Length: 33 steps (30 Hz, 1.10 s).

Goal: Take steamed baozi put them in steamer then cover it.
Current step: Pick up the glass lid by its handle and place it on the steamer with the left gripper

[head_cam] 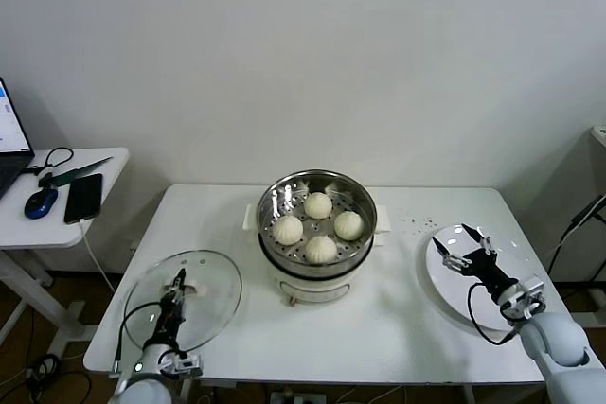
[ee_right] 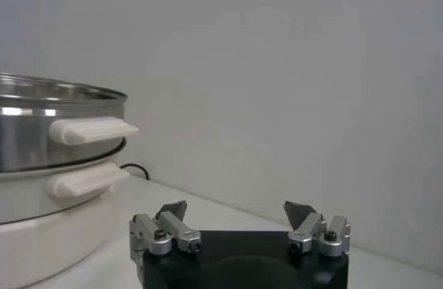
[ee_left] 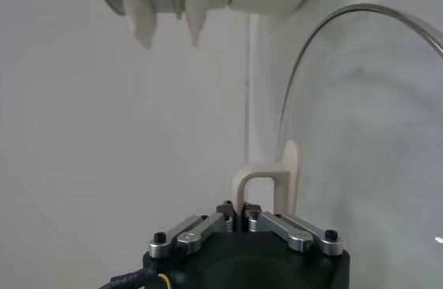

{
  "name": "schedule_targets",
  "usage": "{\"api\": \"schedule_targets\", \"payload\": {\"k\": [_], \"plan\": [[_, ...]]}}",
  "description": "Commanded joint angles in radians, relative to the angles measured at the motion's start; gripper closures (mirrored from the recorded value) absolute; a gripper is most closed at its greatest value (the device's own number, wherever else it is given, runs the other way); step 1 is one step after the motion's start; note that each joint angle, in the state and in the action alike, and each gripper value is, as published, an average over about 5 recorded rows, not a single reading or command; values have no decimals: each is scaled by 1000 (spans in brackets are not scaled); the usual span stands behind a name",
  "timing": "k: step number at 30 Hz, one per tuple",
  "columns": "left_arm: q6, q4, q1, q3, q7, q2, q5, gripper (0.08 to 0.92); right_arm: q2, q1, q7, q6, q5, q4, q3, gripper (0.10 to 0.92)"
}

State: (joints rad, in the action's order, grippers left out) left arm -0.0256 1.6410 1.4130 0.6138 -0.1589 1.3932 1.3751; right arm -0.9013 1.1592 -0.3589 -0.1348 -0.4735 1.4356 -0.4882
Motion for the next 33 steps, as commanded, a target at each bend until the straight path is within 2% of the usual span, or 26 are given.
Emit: {"api": "schedule_targets", "payload": {"k": [1, 6, 13, 18, 24, 27, 33], "plan": [[-98, 211, 71, 15, 26, -38, -23, 854, 1, -32, -3, -1, 6, -21, 10, 203], [-192, 309, 94, 18, 48, -80, -8, 854, 5, -35, -5, -5, 12, -30, 10, 203], [-300, 408, 55, -43, 93, -145, -8, 854, -3, -54, -6, -12, 31, -52, 21, 203], [-404, 435, -34, -165, 131, -227, -15, 854, -3, -74, -6, -16, 35, -71, 36, 203], [-587, 460, -174, -399, 260, -292, 23, 854, -4, -104, -1, -23, 54, -105, 58, 203], [-658, 447, -251, -511, 330, -283, 66, 854, -6, -113, 0, -28, 63, -119, 64, 203], [-725, 390, -415, -650, 464, -211, 147, 854, -9, -118, -3, -40, 67, -143, 63, 203]]}}
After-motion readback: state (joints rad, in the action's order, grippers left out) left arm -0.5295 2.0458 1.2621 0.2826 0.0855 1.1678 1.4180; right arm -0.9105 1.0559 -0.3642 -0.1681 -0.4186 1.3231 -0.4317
